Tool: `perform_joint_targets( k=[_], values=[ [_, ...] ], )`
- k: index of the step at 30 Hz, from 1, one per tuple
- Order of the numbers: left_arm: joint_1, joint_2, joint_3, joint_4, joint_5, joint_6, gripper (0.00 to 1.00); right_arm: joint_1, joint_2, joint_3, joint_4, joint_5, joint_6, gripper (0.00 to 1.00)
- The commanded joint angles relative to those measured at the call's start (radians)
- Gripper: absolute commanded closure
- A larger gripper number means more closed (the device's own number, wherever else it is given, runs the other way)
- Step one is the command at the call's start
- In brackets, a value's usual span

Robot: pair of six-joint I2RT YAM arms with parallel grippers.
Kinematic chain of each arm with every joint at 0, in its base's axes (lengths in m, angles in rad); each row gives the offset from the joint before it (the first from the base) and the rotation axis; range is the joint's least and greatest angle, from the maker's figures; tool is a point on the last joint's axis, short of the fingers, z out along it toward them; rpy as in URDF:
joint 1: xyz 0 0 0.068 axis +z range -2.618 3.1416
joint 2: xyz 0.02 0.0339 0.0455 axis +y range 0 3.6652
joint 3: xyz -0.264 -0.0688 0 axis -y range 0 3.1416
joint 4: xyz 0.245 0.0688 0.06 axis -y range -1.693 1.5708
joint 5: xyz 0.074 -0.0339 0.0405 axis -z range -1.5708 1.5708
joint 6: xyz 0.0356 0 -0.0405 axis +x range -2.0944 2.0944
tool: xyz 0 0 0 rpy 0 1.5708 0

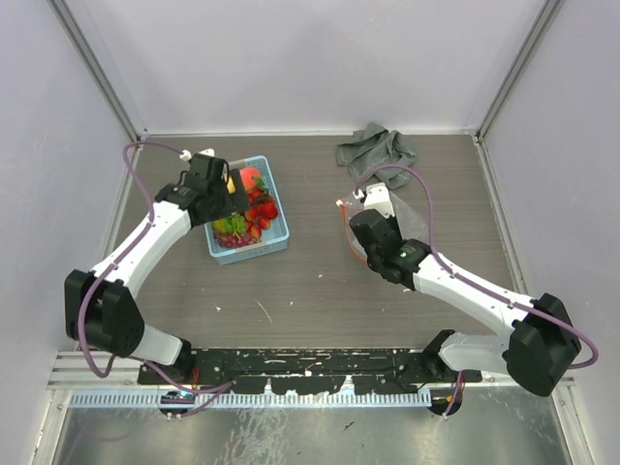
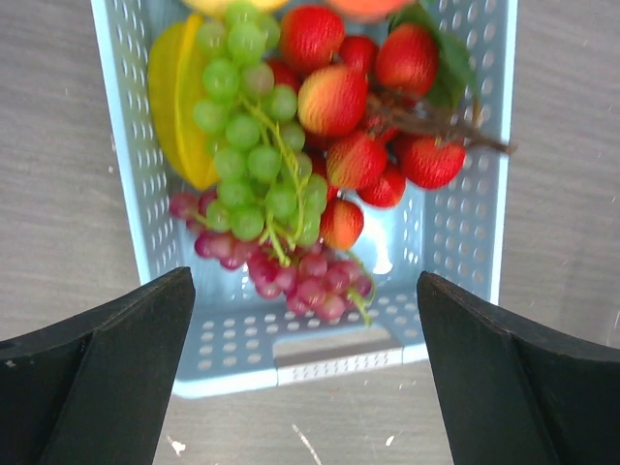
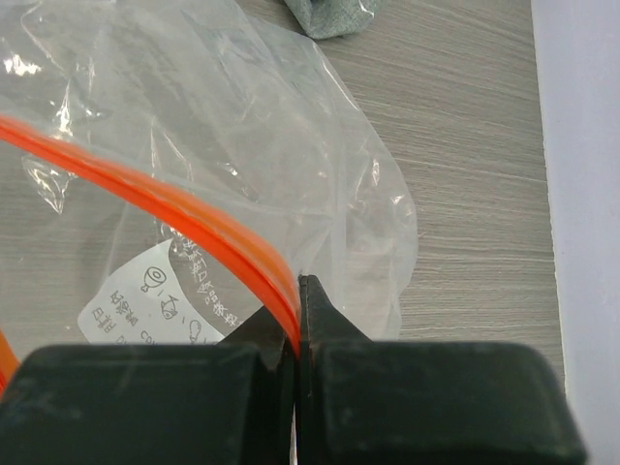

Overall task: Place the food in the zip-top bag and seal the zipper
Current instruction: Pick up the fake fruit from the bin.

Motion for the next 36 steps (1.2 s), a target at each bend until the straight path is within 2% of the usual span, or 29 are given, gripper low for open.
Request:
perform_joint_targets(
  k=[1,11,15,27,36],
  values=[
    [0.035,0.093,0.127,0.054,-0.015,0.024,0.02,-0.003,-0.052,-0.012,0.080,-0.009,0.004,1.00],
    [0.130,0.368,0.372,0.058,-0.033,0.073,0.01,-0.003,-0.056,-0.019,0.086,-0.021,0.005,1.00],
    [0.150,0.475,0.461,0.014,-0.039,0.107,0.01,-0.003,-0.065,-0.026,0.094,-0.019,0.007,1.00],
    [0.172,0.652,0.561,-0.011,-0.079,0.146,0.01,-0.003,-0.035,-0.025,0.105,-0.040,-0.003,1.00],
    [0.220,0.669,0.562,0.048,-0.050,0.195,0.02,-0.003,-0.006,-0.019,0.110,-0.072,-0.012,1.00]
  ],
)
